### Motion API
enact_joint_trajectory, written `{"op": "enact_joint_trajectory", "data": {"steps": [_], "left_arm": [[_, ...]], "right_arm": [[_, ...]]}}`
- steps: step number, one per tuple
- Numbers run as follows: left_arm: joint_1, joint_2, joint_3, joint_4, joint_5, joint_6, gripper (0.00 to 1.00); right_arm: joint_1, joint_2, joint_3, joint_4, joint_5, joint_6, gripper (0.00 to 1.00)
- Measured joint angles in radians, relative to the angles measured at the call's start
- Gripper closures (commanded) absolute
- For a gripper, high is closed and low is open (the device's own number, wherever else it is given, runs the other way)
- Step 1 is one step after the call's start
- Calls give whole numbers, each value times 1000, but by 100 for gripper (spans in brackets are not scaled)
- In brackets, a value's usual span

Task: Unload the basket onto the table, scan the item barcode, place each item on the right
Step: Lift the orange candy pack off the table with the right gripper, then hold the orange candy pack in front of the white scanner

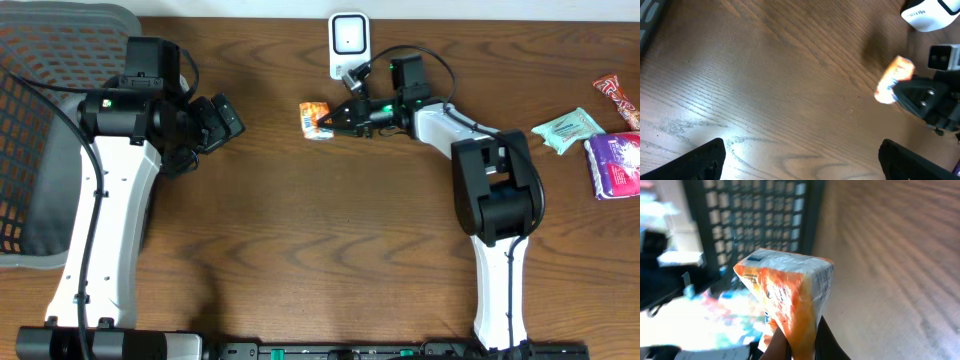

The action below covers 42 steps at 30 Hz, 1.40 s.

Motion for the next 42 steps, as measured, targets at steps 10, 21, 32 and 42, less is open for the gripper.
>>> {"op": "enact_joint_trajectory", "data": {"steps": [10, 21, 32, 42], "left_arm": [[0, 0, 0, 0, 0, 0, 2], [0, 0, 0, 0, 0, 0, 2], [0, 0, 0, 0, 0, 0, 2], [0, 0, 0, 0, 0, 0, 2]], "right_arm": [[-14, 0, 0, 56, -117, -55, 99], [-35, 1, 12, 852, -17, 461, 99], [-92, 1, 202, 578, 238, 632, 98], [-80, 7, 470, -360, 818, 142, 99]]}}
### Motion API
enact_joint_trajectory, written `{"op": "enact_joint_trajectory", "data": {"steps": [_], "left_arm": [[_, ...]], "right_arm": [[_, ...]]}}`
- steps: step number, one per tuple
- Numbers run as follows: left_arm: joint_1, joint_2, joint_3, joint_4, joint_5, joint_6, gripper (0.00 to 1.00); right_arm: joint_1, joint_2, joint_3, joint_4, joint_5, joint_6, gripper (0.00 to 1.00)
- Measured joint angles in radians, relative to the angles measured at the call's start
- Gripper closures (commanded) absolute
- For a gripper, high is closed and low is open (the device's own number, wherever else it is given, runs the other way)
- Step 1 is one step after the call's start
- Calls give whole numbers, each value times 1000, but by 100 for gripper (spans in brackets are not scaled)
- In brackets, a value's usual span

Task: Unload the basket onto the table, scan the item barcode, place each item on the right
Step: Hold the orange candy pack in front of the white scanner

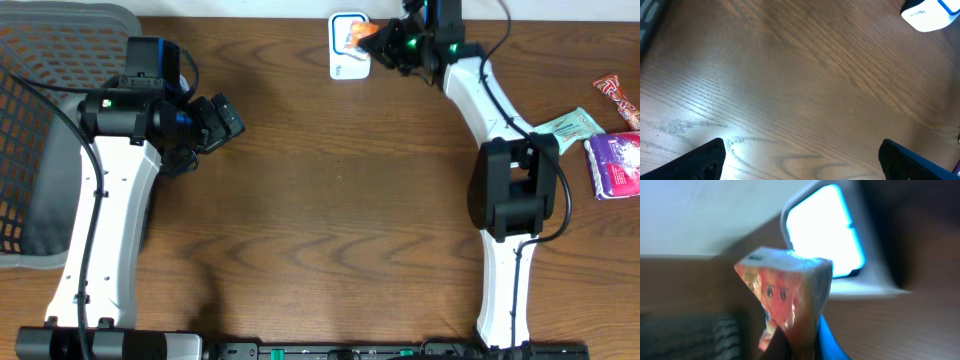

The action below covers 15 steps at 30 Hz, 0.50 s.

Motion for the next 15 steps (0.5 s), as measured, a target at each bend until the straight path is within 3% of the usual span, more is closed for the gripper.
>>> {"op": "enact_joint_trajectory", "data": {"steps": [4, 8, 12, 15], "left_arm": [[0, 0, 0, 0, 0, 0, 2], [0, 0, 0, 0, 0, 0, 2], [0, 0, 0, 0, 0, 0, 2], [0, 0, 0, -1, 0, 0, 2]], "right_arm": [[39, 0, 160, -150, 407, -249, 99], [153, 1, 206, -51, 873, -620, 99], [254, 34, 213, 87, 1083, -897, 99], [311, 82, 216, 132, 1165, -1012, 99]]}}
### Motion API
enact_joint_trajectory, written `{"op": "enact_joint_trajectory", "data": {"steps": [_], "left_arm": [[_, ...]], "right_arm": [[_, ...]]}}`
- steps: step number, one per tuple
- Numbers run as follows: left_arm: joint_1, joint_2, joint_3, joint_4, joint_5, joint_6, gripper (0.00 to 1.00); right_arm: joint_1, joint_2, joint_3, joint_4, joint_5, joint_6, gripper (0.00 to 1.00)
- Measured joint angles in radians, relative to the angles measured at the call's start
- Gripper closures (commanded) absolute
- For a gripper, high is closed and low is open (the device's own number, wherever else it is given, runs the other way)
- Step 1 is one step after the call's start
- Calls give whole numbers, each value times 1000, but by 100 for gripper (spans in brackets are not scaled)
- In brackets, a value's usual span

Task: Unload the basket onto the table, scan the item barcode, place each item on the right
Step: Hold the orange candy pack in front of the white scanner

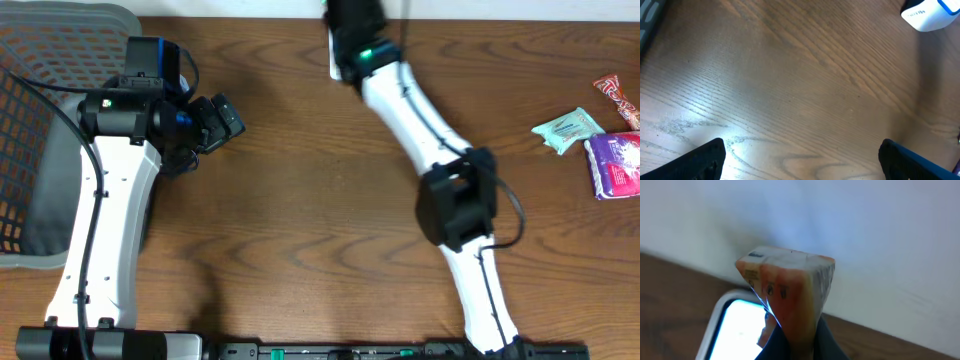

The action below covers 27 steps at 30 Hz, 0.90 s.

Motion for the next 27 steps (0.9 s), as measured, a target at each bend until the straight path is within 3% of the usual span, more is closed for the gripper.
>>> {"op": "enact_joint_trajectory", "data": {"steps": [7, 16, 20, 27], "left_arm": [[0, 0, 0, 0, 0, 0, 2], [0, 0, 0, 0, 0, 0, 2], [0, 0, 0, 0, 0, 0, 2], [0, 0, 0, 0, 0, 0, 2]], "right_arm": [[31, 91, -5, -4, 74, -102, 99], [10, 90, -5, -82, 157, -105, 99], [-12, 89, 10, -200, 186, -28, 99], [-189, 85, 163, -619, 59, 321, 99]]}}
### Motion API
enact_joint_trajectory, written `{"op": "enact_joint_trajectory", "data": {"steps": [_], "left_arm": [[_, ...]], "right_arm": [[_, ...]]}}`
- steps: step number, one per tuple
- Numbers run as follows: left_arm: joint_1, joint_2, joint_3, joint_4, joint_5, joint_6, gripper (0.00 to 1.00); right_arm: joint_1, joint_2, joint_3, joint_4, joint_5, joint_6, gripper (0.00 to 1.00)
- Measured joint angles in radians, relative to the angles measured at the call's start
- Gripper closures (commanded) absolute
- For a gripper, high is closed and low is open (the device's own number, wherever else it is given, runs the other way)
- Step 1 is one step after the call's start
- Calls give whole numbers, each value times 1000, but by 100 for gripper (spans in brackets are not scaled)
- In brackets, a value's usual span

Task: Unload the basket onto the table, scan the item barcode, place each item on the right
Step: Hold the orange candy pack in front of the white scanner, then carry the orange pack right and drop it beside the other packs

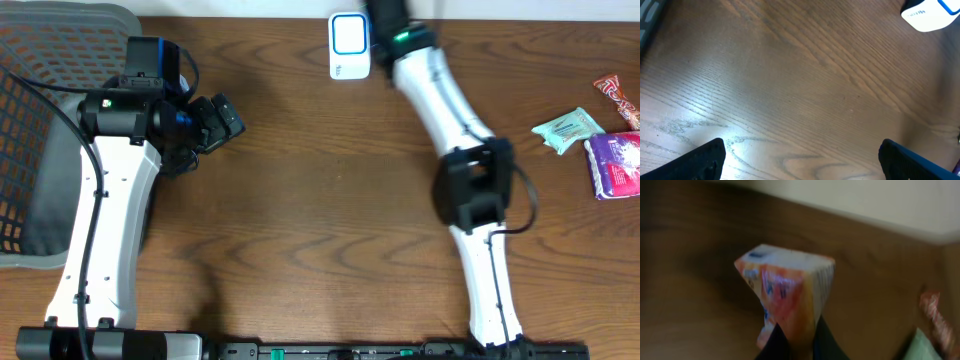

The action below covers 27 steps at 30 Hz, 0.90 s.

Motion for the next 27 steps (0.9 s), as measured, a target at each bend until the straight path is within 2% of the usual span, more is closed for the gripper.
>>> {"op": "enact_joint_trajectory", "data": {"steps": [5, 11, 19, 22, 24, 25, 26, 27], "left_arm": [[0, 0, 0, 0, 0, 0, 2], [0, 0, 0, 0, 0, 0, 2], [0, 0, 0, 0, 0, 0, 2], [0, 0, 0, 0, 0, 0, 2], [0, 0, 0, 0, 0, 0, 2], [0, 0, 0, 0, 0, 0, 2], [0, 0, 0, 0, 0, 0, 2], [0, 0, 0, 0, 0, 0, 2]], "right_arm": [[-192, -39, 49, -189, -52, 163, 99], [-398, -71, 52, -400, -66, 241, 99], [-574, -71, -20, -536, -87, 310, 99], [-620, -71, -40, -563, -112, 318, 93], [-642, -71, -45, -589, -129, 331, 74], [-650, -71, -45, -599, -135, 335, 52], [-655, -71, -45, -607, -137, 337, 22], [-660, -71, -45, -614, -140, 334, 1]]}}
